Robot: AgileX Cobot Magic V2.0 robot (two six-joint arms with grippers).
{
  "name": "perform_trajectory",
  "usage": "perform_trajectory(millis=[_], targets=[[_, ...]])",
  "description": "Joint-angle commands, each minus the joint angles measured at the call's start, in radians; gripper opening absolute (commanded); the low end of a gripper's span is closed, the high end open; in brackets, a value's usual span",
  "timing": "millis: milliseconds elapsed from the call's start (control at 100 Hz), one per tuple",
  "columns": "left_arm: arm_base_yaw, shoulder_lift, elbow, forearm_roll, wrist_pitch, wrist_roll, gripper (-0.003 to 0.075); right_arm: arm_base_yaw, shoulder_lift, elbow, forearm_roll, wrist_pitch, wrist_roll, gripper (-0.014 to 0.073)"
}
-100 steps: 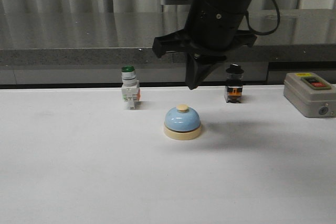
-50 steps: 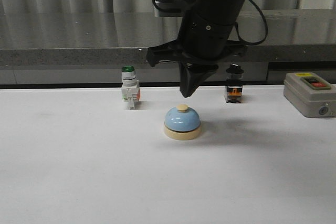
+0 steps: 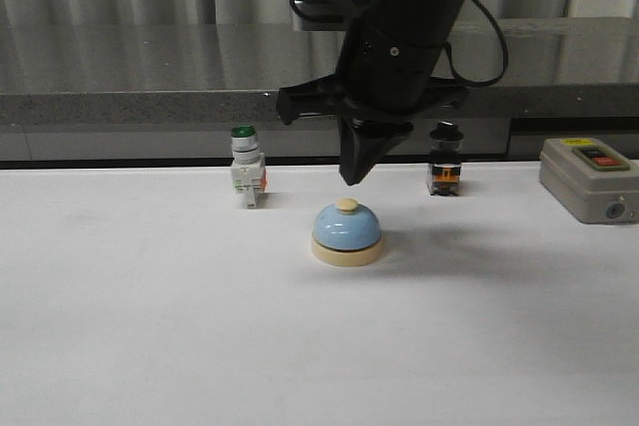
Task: Place and press bell with both arms
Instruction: 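Move the closed right gripper above the bell's cream button, then press down on the bell button with the right gripper tips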
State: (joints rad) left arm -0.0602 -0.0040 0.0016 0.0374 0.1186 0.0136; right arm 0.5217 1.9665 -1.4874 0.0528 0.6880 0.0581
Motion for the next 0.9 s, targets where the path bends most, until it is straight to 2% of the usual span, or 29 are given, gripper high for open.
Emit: perform_trajectory(millis=[0, 520, 890], targets=[[0.001, -0.031, 0.040, -0.008, -0.081, -0.006, -0.0020, 0.000, -0.055, -0.032, 0.006, -0.026, -0.009, -0.0060], [0.001, -0.031, 0.040, -0.008, -0.081, -0.006, -0.0020, 0.000, -0.052, -0.032, 0.007, -0.027, -0.009, -0.0060], [0.001, -0.031, 0.040, -0.008, -0.081, -0.006, -0.0020, 0.016, 0.025, -0.032, 0.009, -0.017, -0.009, -0.0060]])
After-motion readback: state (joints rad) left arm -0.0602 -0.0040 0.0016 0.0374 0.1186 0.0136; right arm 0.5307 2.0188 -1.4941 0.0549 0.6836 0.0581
